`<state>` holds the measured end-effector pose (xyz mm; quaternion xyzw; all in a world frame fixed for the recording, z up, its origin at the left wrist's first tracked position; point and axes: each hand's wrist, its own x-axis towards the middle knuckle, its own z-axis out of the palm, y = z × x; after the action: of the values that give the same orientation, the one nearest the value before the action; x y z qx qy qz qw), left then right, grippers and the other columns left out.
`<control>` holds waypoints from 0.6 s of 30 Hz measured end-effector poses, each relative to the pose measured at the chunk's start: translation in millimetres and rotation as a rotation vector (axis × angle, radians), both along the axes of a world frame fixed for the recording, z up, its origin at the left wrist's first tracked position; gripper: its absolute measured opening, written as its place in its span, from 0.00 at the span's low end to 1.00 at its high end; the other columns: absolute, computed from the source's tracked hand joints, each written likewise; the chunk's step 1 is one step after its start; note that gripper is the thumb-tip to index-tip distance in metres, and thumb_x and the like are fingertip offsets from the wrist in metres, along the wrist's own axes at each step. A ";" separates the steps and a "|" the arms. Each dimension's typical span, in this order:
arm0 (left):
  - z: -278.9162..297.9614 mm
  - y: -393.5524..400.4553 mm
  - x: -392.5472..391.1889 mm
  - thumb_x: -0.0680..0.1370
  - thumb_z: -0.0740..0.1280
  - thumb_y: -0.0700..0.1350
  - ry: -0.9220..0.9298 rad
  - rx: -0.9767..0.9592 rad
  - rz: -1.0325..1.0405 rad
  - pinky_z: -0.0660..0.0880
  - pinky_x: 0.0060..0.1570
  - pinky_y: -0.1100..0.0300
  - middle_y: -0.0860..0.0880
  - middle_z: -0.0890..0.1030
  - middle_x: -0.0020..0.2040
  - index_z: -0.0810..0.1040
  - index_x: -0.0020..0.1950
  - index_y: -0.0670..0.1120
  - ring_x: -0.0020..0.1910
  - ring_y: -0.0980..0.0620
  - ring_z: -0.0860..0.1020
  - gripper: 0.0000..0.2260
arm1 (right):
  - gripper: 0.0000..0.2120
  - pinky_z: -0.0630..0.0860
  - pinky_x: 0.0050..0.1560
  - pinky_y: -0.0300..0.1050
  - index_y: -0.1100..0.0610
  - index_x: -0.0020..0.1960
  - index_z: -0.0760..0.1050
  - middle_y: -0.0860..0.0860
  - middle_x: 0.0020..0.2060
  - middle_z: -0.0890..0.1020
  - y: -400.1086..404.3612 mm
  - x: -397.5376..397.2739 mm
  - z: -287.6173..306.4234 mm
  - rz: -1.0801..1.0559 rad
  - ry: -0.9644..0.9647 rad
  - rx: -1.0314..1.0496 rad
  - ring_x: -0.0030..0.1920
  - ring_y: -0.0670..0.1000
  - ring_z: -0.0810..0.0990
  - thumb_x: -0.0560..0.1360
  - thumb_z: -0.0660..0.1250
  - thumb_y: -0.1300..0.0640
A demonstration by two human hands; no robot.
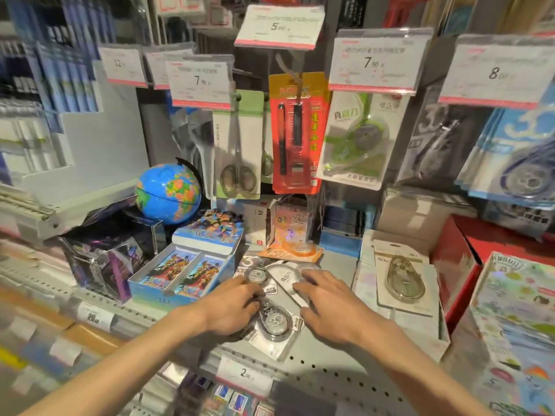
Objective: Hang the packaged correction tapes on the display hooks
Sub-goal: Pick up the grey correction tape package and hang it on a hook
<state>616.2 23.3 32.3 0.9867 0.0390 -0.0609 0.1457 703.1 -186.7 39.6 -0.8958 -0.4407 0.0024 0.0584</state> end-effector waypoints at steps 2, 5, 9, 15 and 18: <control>-0.7 1.8 -0.8 0.84 0.58 0.50 -0.018 -0.049 0.022 0.63 0.72 0.53 0.46 0.70 0.70 0.69 0.74 0.50 0.73 0.46 0.66 0.18 | 0.23 0.63 0.74 0.50 0.50 0.73 0.69 0.49 0.72 0.68 3.3 -7.4 1.8 0.029 -0.008 0.083 0.74 0.52 0.63 0.80 0.60 0.45; -2.5 4.3 -2.5 0.84 0.58 0.48 -0.053 -0.126 0.083 0.63 0.74 0.51 0.47 0.68 0.72 0.65 0.76 0.51 0.74 0.47 0.66 0.19 | 0.27 0.68 0.68 0.50 0.49 0.68 0.72 0.47 0.62 0.76 13.5 -26.1 3.2 0.064 0.039 0.089 0.63 0.49 0.71 0.76 0.60 0.35; -1.6 3.0 -7.1 0.84 0.59 0.45 -0.097 -0.186 0.109 0.64 0.74 0.53 0.49 0.68 0.72 0.66 0.75 0.51 0.73 0.49 0.67 0.19 | 0.32 0.68 0.67 0.52 0.49 0.70 0.72 0.50 0.63 0.79 25.2 -37.5 -3.7 0.084 0.045 0.015 0.63 0.52 0.74 0.72 0.62 0.33; 8.6 -2.6 -14.4 0.82 0.62 0.40 -0.283 -0.392 0.184 0.76 0.60 0.60 0.50 0.75 0.65 0.72 0.69 0.50 0.61 0.51 0.79 0.16 | 0.29 0.72 0.60 0.44 0.48 0.71 0.70 0.46 0.58 0.78 17.4 -39.3 -0.5 0.023 0.110 0.188 0.59 0.49 0.76 0.72 0.65 0.41; 22.0 -4.1 -17.4 0.81 0.64 0.38 -0.424 -0.675 0.280 0.82 0.42 0.59 0.51 0.77 0.58 0.73 0.67 0.50 0.48 0.49 0.84 0.15 | 0.29 0.68 0.50 0.37 0.46 0.71 0.68 0.42 0.51 0.72 13.4 -39.9 4.5 -0.016 0.129 0.291 0.52 0.44 0.72 0.72 0.66 0.39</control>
<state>598.8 19.2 54.3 0.8595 0.1198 0.1543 0.4724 663.3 -173.3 44.1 -0.8795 -0.4244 -0.0044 0.2155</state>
